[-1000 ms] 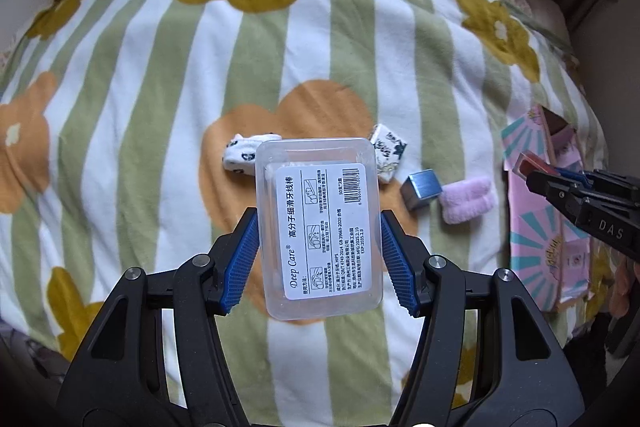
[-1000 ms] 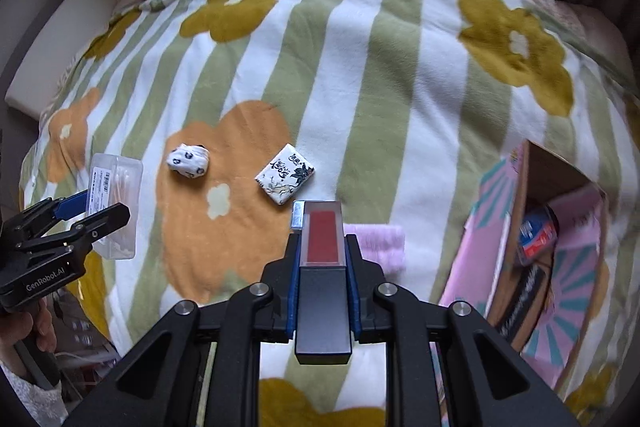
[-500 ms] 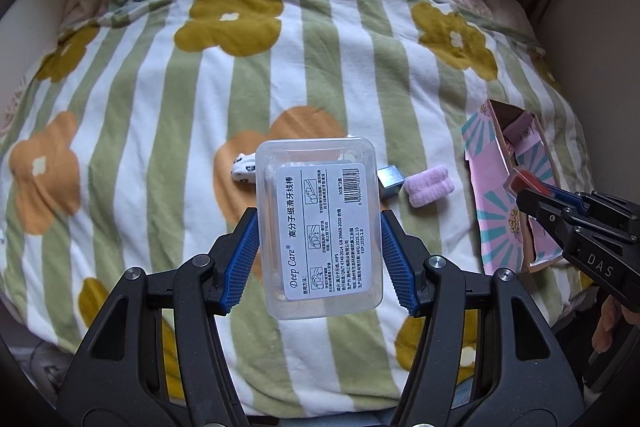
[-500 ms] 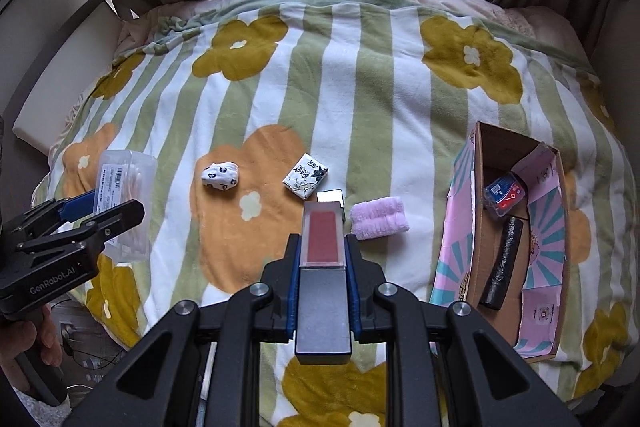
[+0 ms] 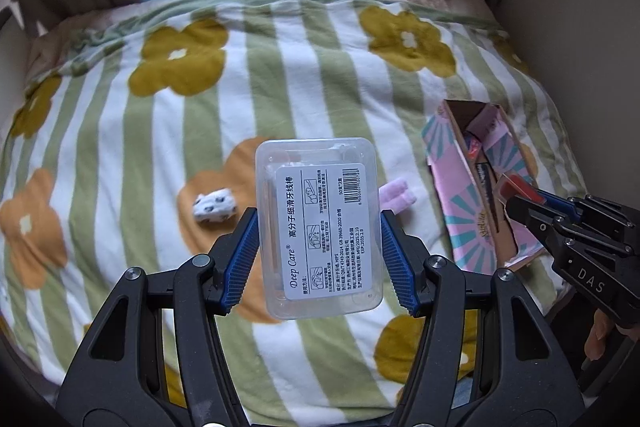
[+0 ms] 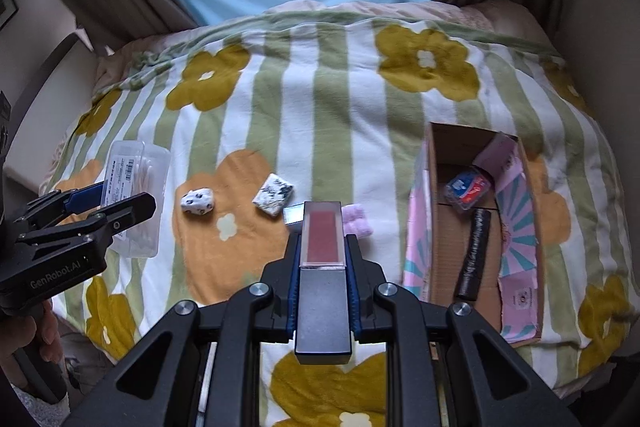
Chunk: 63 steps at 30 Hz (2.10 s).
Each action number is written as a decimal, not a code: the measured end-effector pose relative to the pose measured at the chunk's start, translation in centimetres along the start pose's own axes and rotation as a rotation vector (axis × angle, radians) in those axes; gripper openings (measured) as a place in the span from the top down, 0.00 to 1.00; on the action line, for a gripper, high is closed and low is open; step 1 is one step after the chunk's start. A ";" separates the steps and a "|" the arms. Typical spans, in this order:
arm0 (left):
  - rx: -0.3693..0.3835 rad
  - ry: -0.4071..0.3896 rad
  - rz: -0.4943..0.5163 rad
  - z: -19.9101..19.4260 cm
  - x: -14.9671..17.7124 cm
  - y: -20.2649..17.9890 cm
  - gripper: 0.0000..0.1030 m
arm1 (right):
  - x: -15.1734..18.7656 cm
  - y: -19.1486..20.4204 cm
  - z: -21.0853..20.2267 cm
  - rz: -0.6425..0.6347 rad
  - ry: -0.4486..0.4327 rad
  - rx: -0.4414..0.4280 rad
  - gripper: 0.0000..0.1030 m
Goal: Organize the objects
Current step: 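Carry the toothpick box and lipstick into the cardboard box with both tools, then open both tools to release the toothpick box and lipstick in the box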
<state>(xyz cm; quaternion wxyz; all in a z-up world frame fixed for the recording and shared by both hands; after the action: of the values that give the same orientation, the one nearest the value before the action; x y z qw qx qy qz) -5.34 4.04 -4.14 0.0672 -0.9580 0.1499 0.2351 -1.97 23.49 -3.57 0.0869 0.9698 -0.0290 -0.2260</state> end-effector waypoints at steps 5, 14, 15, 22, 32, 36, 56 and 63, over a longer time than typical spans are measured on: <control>0.060 0.000 0.086 1.4 -2.9 -4.4 0.45 | 0.0 -4.2 -0.5 0.083 -0.009 0.051 0.82; 0.176 0.051 0.261 7.2 -7.6 -14.9 0.45 | 0.8 -12.3 0.4 0.222 0.022 0.123 0.82; 0.187 0.062 0.274 8.0 -7.8 -15.9 0.45 | 0.9 -13.3 0.8 0.239 0.028 0.126 0.82; 0.238 0.146 0.392 15.3 -9.6 -22.9 0.45 | 1.8 -18.2 4.5 0.321 0.073 0.138 0.82; 0.271 0.243 0.524 26.0 -9.2 -29.6 0.45 | 3.8 -21.5 11.2 0.332 0.104 0.085 0.82; 0.263 0.260 0.539 27.9 -8.6 -30.0 0.45 | 4.4 -21.4 12.0 0.324 0.102 0.064 0.82; 0.267 0.208 0.539 27.2 -10.5 -30.1 0.00 | 5.5 -19.6 10.6 0.309 0.007 -0.006 0.03; 0.251 0.213 0.515 25.9 -10.3 -29.2 0.00 | 5.3 -20.0 10.2 0.319 -0.002 0.019 0.03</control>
<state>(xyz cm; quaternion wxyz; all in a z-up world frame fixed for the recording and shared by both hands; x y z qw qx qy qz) -15.92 39.51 -20.41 0.1073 -0.8919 0.4219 0.1222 -1.39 41.10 -18.49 0.1124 0.9534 -0.1851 -0.2101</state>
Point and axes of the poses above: each gripper's, at about its wrist camera, not at the fingertips, and z roughly the way its jaws point, y to its left, x to its underside, the point moved 1 cm from there along z, roughly the way its jaws point, and after that the axes turned 6 degrees about z, right-handed, at the moved point
